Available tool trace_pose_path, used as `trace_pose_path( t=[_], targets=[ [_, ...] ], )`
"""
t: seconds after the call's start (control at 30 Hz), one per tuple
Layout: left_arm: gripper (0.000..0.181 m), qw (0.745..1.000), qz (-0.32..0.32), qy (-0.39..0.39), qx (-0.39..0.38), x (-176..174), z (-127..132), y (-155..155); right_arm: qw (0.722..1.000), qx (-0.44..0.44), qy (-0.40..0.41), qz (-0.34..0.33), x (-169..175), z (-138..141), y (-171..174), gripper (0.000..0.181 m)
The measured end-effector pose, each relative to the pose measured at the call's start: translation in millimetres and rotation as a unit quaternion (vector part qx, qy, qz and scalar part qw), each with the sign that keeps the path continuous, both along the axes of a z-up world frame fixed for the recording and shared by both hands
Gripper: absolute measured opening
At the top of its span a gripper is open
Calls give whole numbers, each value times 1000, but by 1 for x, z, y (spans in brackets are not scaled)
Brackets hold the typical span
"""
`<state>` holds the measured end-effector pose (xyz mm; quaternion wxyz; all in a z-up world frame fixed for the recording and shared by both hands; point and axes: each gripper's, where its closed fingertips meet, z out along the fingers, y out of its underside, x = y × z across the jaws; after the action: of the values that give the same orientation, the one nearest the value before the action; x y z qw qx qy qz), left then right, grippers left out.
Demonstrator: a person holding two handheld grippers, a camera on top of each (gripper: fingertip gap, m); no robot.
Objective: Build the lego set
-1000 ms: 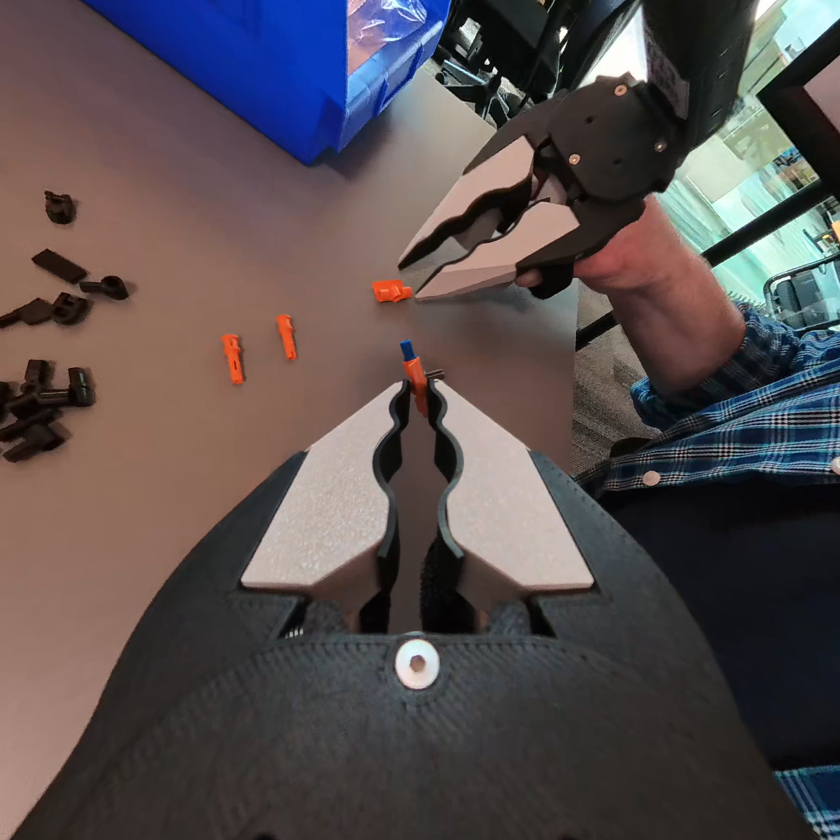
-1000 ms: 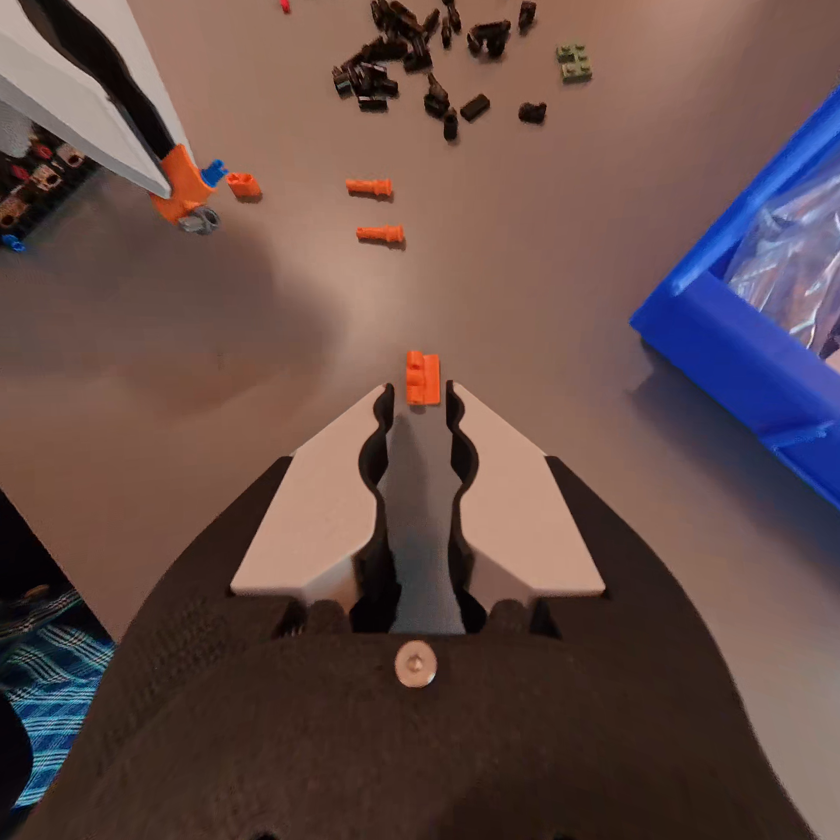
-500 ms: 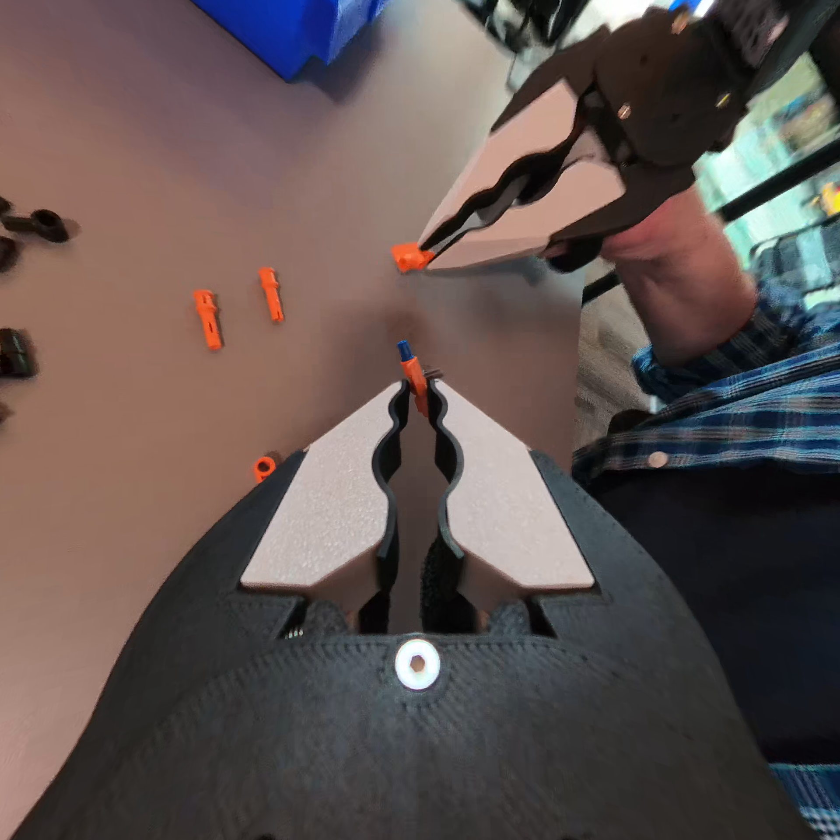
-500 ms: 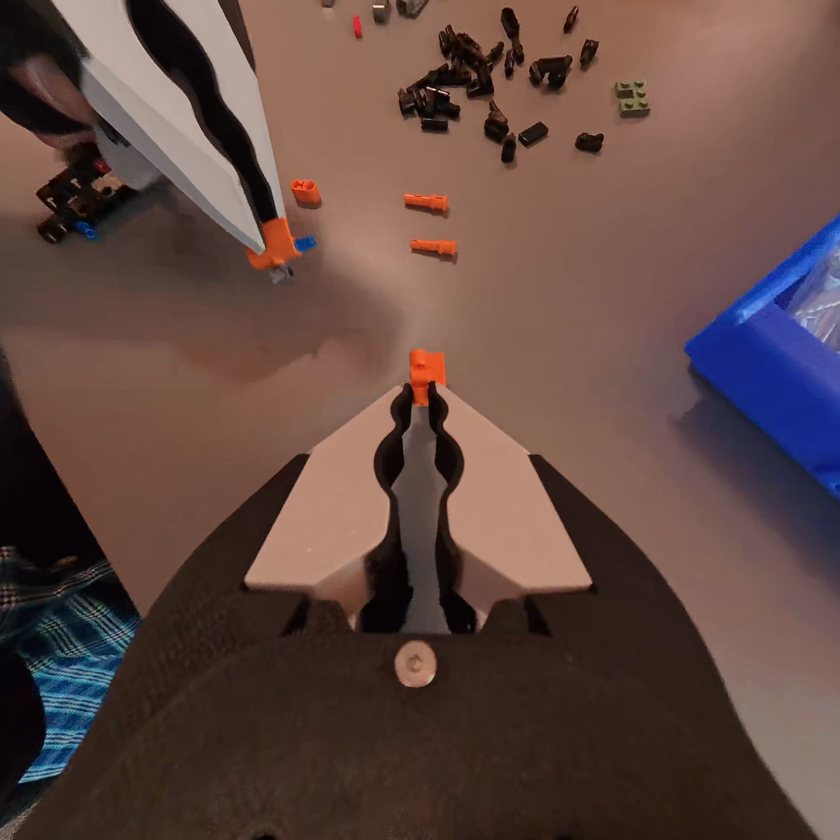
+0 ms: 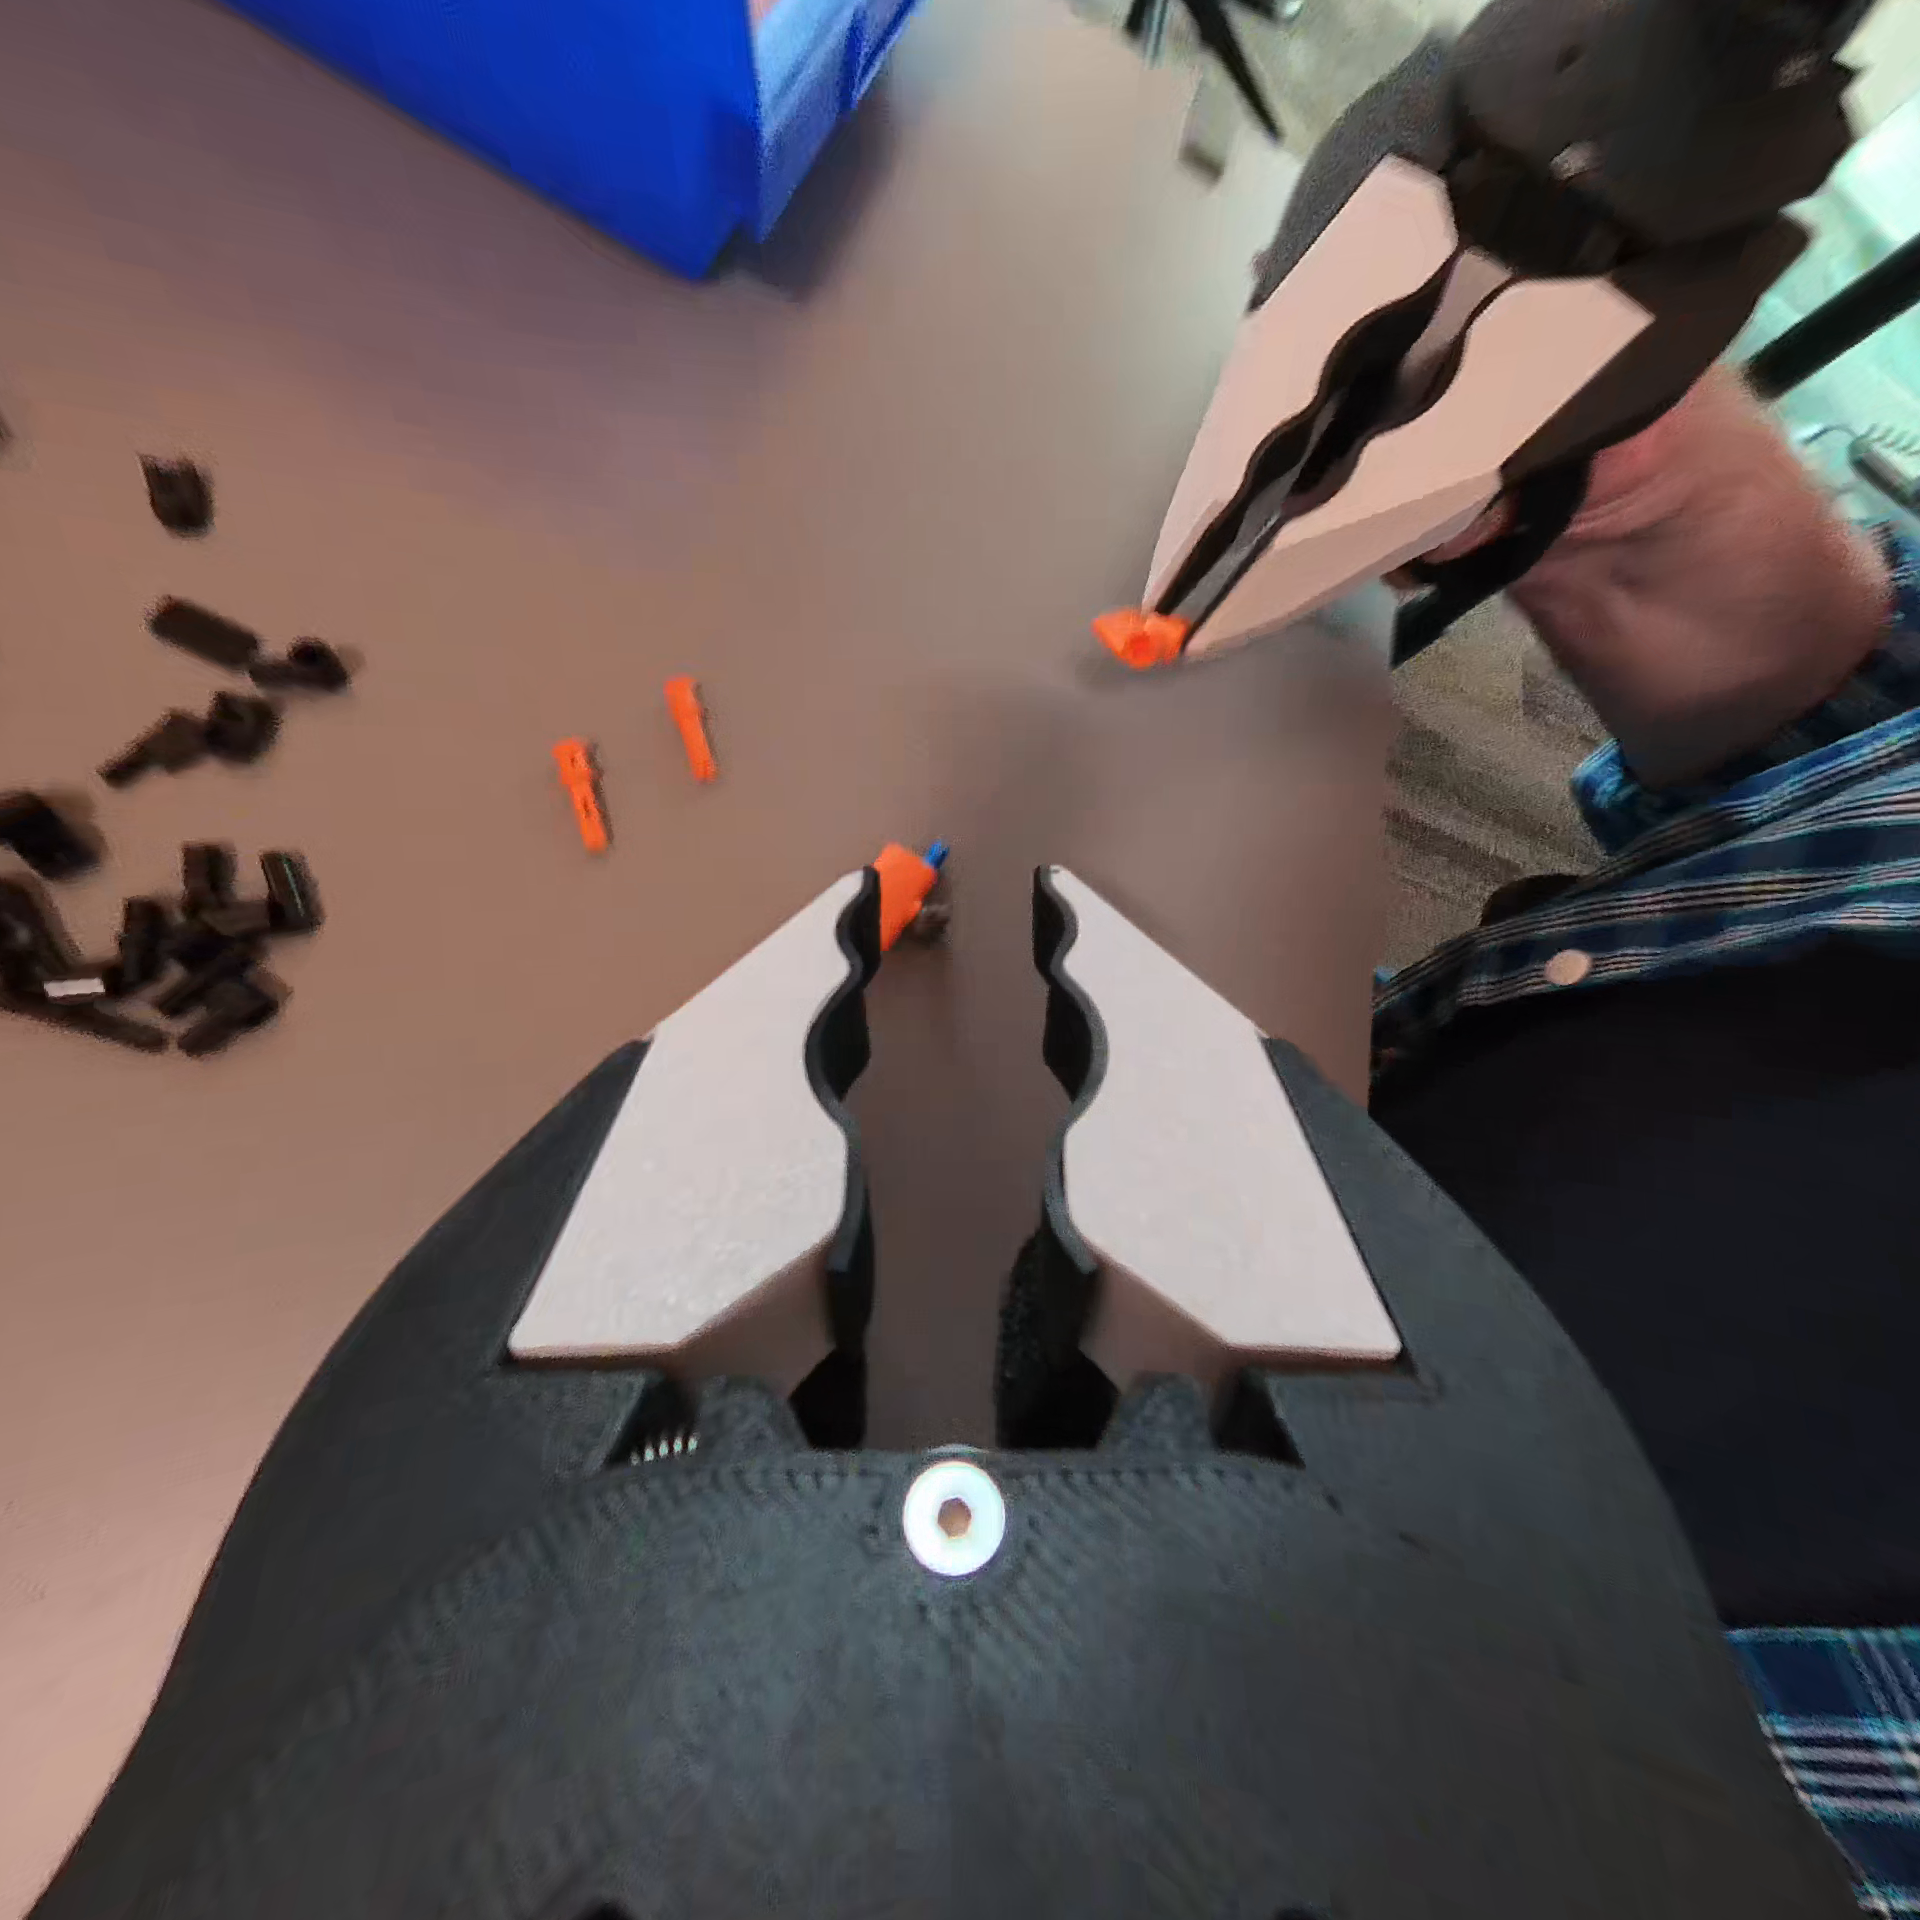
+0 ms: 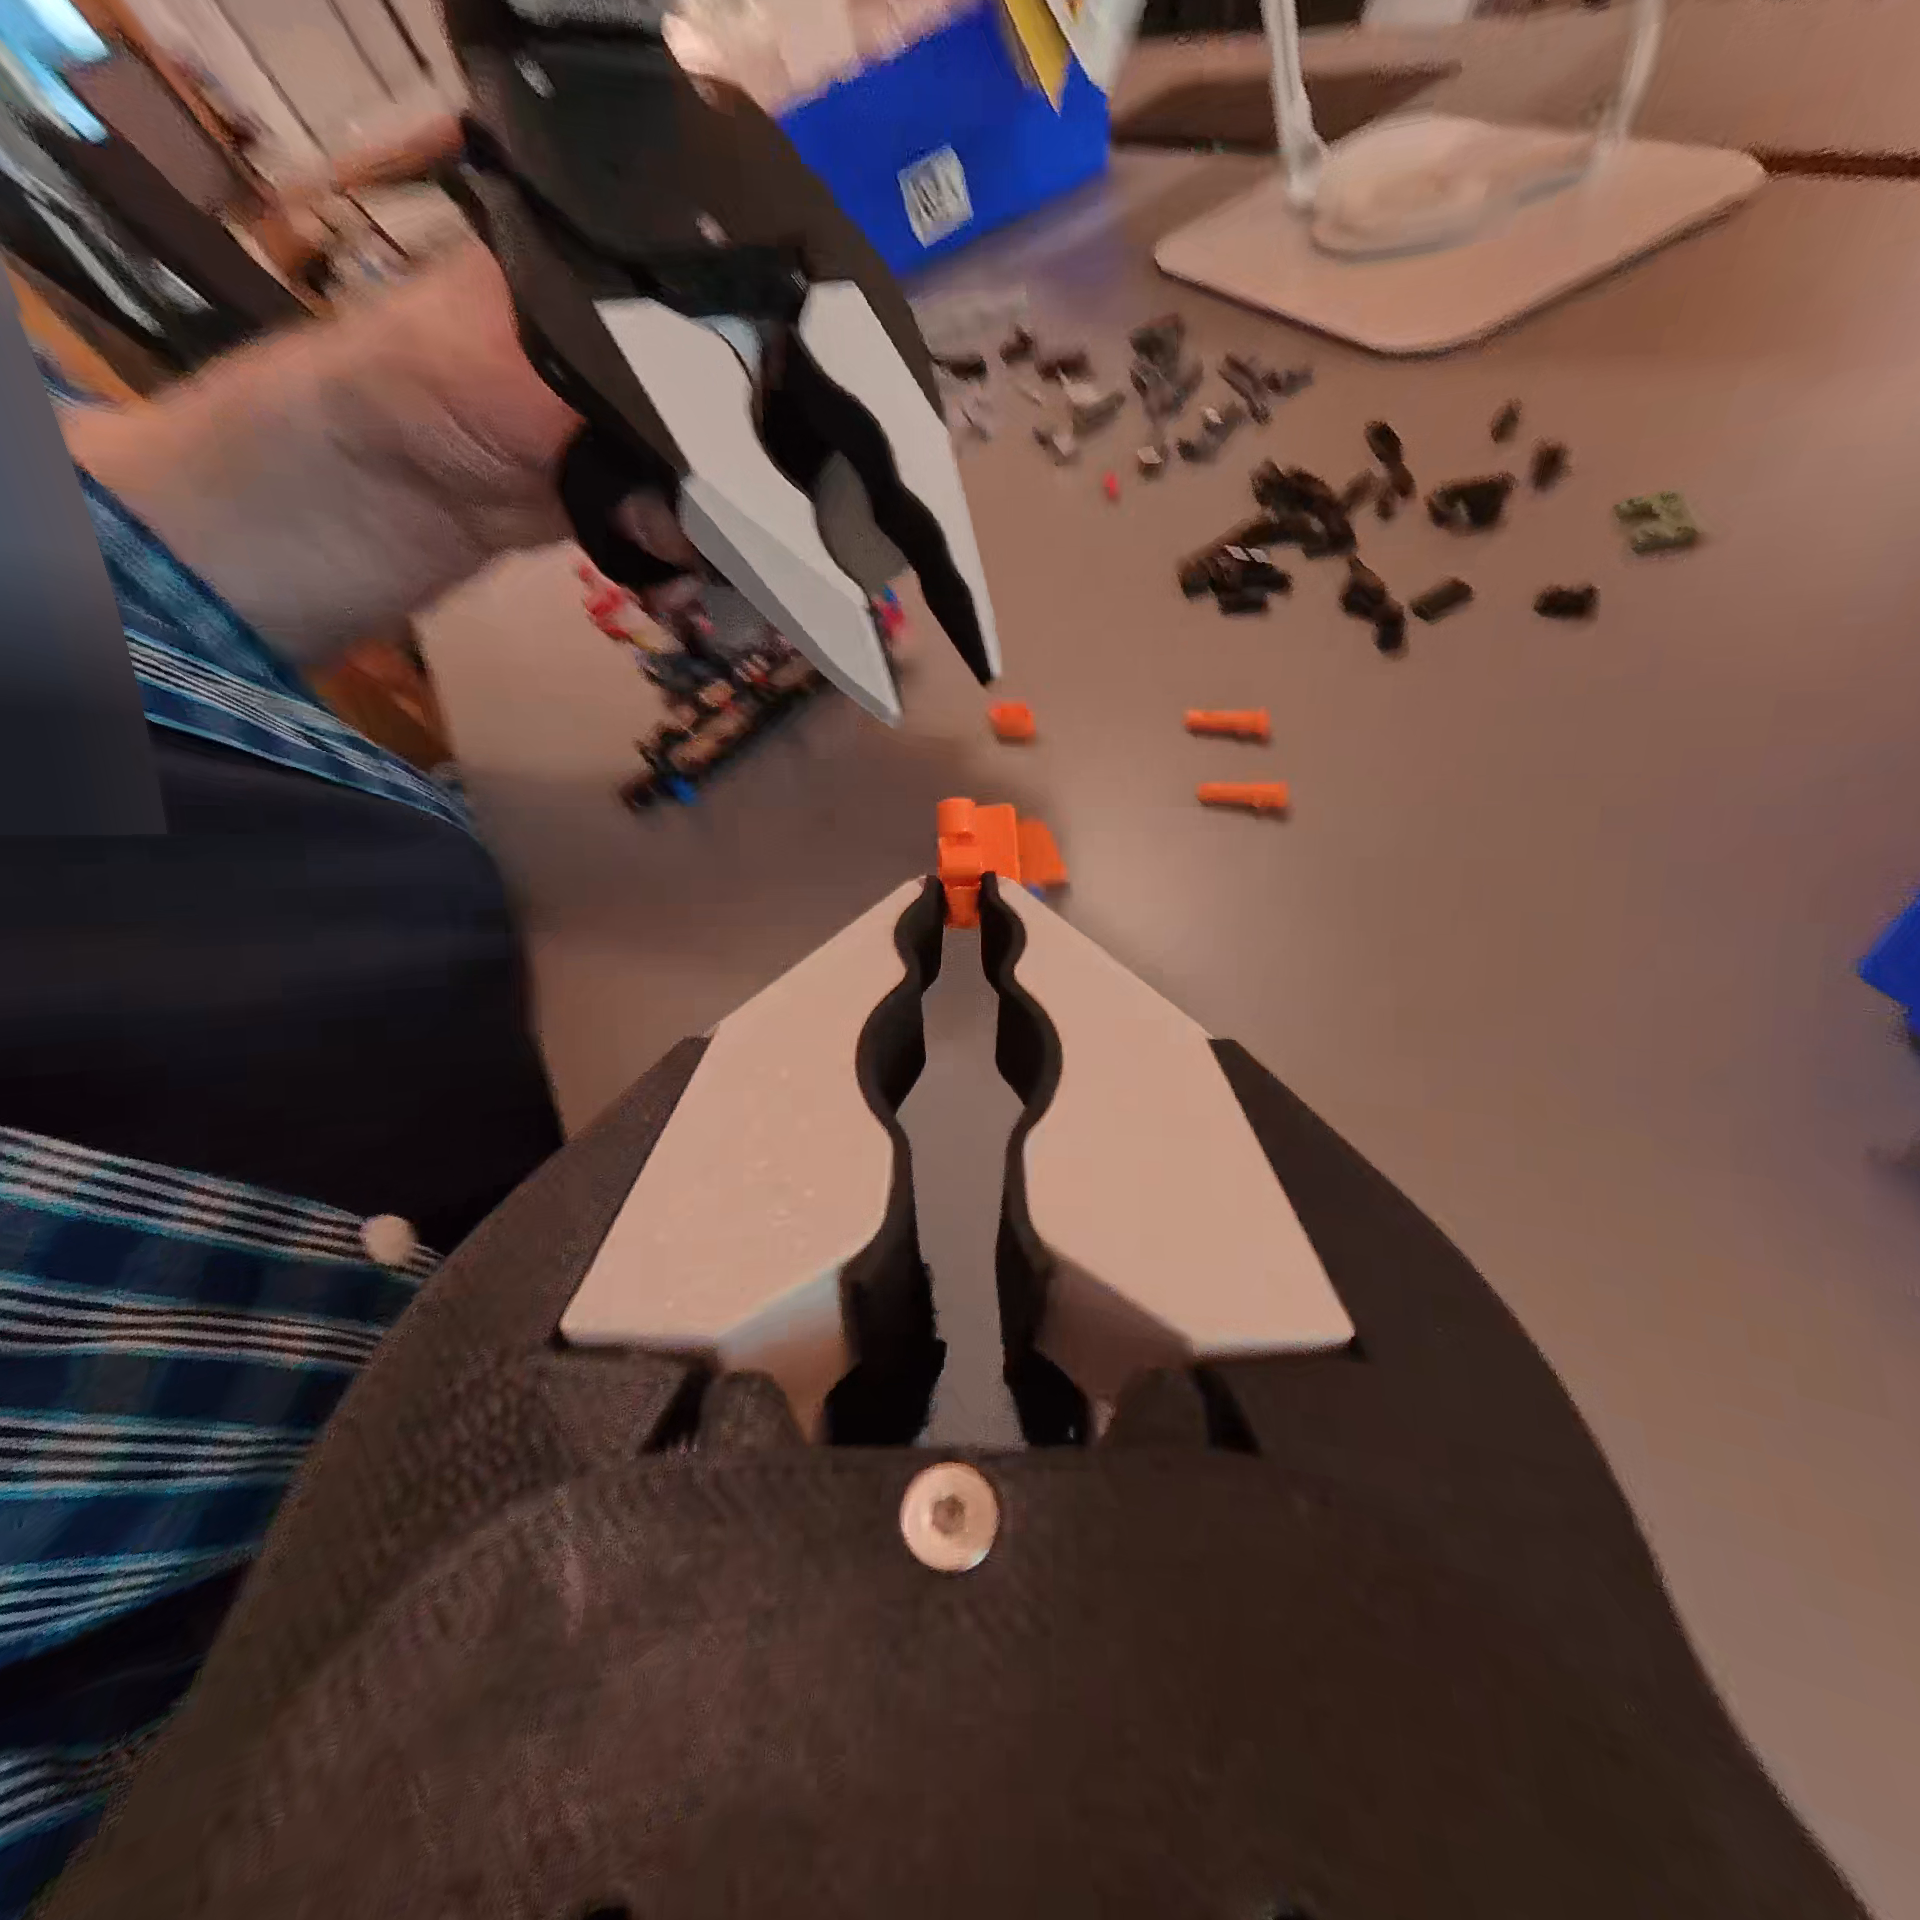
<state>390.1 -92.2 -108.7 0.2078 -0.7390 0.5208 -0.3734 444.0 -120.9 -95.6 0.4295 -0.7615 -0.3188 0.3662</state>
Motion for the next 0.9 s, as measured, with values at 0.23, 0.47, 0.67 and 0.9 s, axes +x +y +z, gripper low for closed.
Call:
trace_pose_path(
  t=[0.23, 0.47, 0.67, 0.9],
  targets=[
    [26, 985, -40, -169, 3, 20, 58, -17, 945, -77, 307, 84, -26, 56, -13, 4],
    [18, 950, -85, -287, -84, 26, 95, -39, 879, -114, 446, 126, -31, 80, -17, 4],
    [11, 952, -109, -283, -45, 24, 96, -48, 863, -147, 459, 152, -35, 81, -22, 4],
    [0, 939, -20, -325, -113, 19, 98, -36, 925, -64, 371, 56, -38, 77, -7, 5]
  ],
)
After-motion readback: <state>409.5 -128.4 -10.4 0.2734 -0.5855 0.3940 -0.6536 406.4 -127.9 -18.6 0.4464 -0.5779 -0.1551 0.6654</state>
